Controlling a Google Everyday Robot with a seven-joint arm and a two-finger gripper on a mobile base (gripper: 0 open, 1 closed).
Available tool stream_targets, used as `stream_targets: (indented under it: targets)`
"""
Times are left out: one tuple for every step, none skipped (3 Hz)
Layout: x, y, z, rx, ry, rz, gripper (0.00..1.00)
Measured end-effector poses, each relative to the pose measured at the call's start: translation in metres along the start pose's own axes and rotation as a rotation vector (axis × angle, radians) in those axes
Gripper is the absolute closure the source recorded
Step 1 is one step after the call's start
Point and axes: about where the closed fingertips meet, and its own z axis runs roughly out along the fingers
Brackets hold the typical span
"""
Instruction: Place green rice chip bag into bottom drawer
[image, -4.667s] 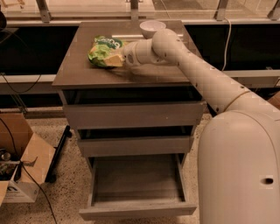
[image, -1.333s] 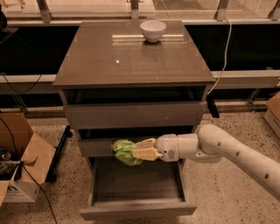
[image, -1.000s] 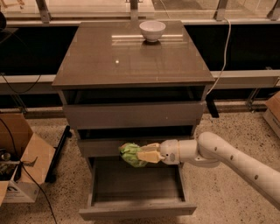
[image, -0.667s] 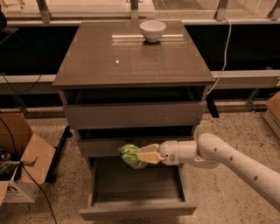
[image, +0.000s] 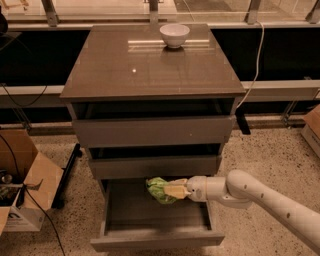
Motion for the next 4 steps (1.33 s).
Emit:
stream_targets:
  targets:
    - [0.033,-0.037,0.001,0.037,-0.032,0.058,1.00]
    - [0.074,-0.079,0.006,0.062,-0.047,0.128,1.00]
    - [0.116,-0.118,0.007,0.093,-0.076,0.211,1.00]
    - [0.152,-0.142,0.006,0.133,-0.109,0.292,0.84]
